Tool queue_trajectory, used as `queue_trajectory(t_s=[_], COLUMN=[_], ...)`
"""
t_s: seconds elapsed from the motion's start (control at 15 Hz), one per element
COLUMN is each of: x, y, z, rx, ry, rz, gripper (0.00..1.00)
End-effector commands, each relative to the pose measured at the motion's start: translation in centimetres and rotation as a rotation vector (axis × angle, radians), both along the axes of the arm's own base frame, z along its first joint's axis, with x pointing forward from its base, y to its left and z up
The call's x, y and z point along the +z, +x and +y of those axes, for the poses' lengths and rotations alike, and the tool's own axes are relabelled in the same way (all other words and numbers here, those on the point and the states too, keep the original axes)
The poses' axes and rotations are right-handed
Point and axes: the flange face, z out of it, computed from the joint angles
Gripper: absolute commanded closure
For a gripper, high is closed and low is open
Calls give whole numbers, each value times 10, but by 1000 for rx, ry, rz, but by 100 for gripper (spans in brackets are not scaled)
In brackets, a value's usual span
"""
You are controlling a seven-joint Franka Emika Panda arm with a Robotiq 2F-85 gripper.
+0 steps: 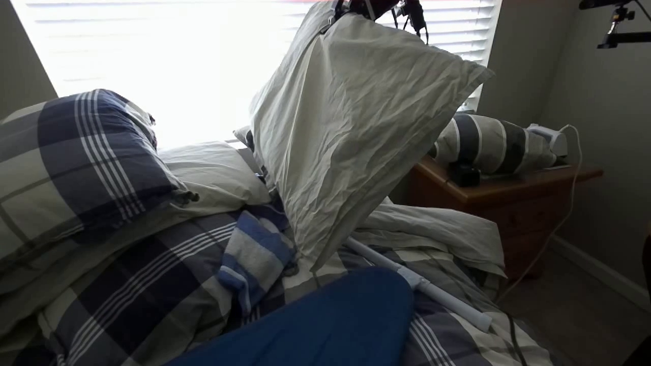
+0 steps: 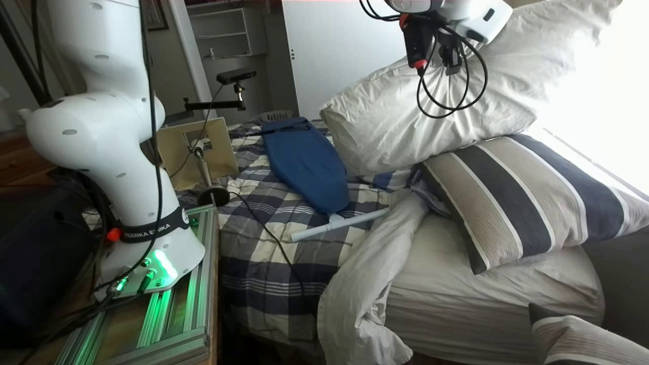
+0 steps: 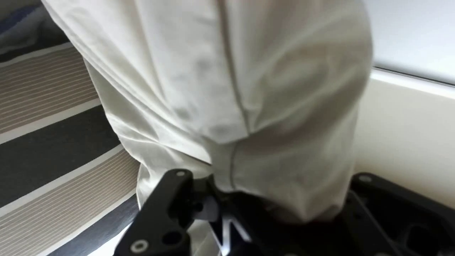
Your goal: Pick up the white pillow on the right and place it on the nightstand.
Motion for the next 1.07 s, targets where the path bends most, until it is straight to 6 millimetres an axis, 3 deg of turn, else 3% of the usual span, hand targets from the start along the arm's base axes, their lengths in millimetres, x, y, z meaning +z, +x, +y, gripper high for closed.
queue_trajectory(t_s=[0.0, 0.13, 0.2, 0.4, 0.67, 0.73, 1.0], x=[21, 13, -2, -8, -9, -8, 0], y=[-46, -67, -38, -57, -60, -54, -40], z=[-4, -6, -11, -11, -8, -12, -59], rx=[19, 58, 40, 59, 65, 37, -177], ry=[39, 28, 4, -6, -8, -18, 1], rz=[10, -8, 33, 36, 36, 34, 43], gripper=[95, 95, 80, 80, 80, 95, 95])
